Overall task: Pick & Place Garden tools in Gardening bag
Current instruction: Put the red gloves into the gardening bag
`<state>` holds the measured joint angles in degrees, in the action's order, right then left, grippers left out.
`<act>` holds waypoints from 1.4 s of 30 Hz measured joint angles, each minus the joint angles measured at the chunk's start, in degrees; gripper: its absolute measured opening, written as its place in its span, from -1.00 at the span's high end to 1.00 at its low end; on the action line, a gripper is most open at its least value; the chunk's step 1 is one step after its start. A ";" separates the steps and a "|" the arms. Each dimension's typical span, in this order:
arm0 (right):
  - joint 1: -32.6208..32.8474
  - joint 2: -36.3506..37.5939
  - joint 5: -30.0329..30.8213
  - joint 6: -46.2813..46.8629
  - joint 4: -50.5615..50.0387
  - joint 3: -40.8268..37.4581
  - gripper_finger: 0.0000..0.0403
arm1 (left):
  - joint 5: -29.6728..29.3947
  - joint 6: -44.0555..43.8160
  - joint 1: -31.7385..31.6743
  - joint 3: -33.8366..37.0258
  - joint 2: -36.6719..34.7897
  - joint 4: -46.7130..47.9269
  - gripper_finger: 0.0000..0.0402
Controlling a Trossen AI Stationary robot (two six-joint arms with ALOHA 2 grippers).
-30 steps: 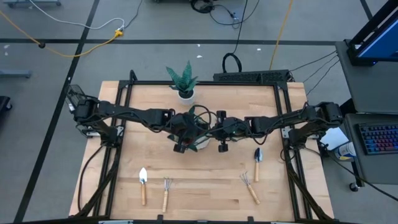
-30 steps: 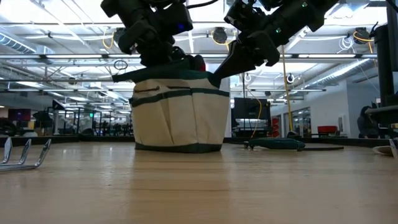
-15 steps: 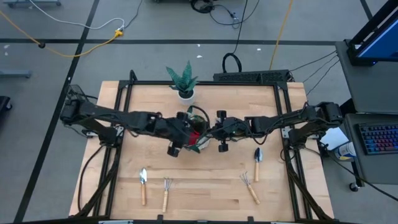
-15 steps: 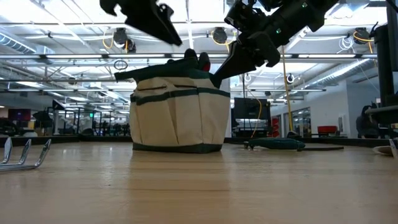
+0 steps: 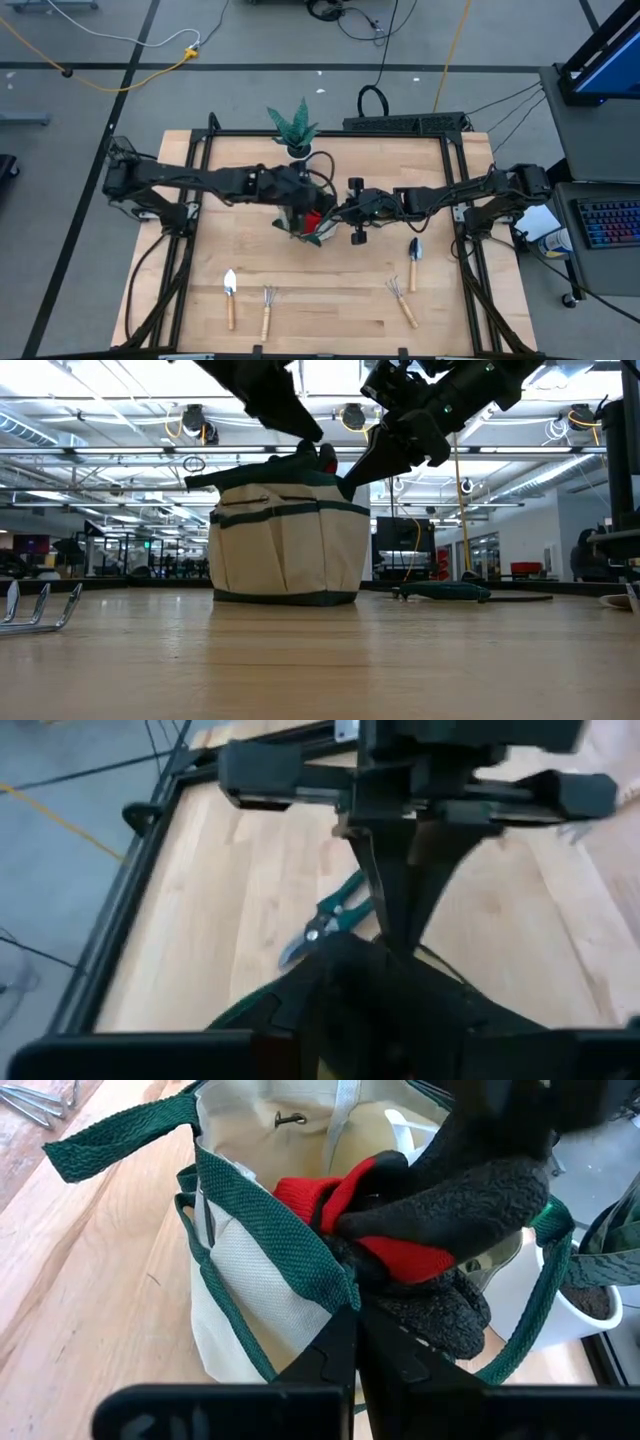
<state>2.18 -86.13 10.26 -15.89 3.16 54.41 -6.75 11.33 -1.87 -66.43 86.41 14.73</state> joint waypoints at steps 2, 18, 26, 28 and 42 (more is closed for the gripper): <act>0.08 0.00 -0.02 -0.01 -0.02 0.00 1.00 | 2.57 -1.49 -0.54 -0.01 1.45 1.59 0.52; 0.16 0.02 0.14 -0.23 -0.20 0.00 1.00 | 5.51 -1.85 -0.54 -0.21 11.71 6.85 0.98; 0.21 0.02 -0.07 -0.27 0.04 0.00 1.00 | 8.14 -2.48 -1.38 -0.01 11.99 12.32 0.98; 0.21 0.02 -0.10 -1.16 0.41 0.00 1.00 | 8.16 -2.42 -1.38 -0.01 11.96 13.04 0.98; 0.21 0.02 -0.19 -1.46 1.33 0.00 1.00 | 8.78 0.12 -0.36 0.10 11.22 12.30 0.49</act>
<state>2.39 -86.11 10.07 -17.35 4.49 54.41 2.03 11.45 -2.23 -66.33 97.63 27.02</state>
